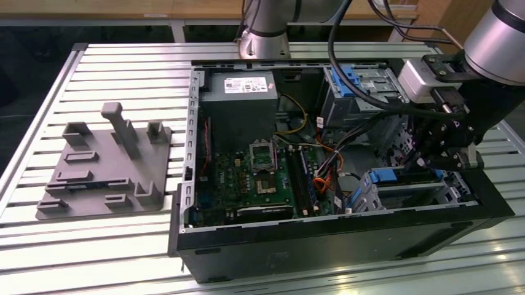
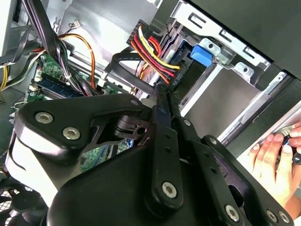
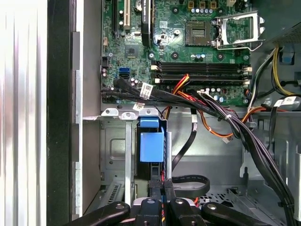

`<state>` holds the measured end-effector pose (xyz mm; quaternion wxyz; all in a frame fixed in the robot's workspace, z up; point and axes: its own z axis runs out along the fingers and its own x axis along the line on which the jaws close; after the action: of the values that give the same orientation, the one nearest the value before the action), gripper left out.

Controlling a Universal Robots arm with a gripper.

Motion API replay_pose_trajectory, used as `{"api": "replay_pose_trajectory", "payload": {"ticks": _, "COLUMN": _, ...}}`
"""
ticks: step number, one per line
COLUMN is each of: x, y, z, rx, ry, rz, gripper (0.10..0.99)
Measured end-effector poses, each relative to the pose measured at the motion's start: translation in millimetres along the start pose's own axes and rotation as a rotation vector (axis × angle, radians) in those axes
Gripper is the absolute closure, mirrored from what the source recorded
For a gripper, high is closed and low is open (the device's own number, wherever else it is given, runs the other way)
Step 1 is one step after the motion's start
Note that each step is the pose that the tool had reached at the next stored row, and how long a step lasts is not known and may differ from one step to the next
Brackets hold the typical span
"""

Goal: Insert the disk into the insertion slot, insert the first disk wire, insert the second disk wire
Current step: 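Insert the second disk wire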

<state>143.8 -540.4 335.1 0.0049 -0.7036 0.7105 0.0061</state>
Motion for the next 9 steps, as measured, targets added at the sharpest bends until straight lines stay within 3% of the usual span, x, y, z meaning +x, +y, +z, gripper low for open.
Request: {"api": "replay_pose_trajectory", "payload": {"ticks": 9, "x": 0.0, "y": -1.0, "z": 1.1, "rx": 0.000, "ry": 0.0000, "rz": 0.000, "gripper": 0.941}}
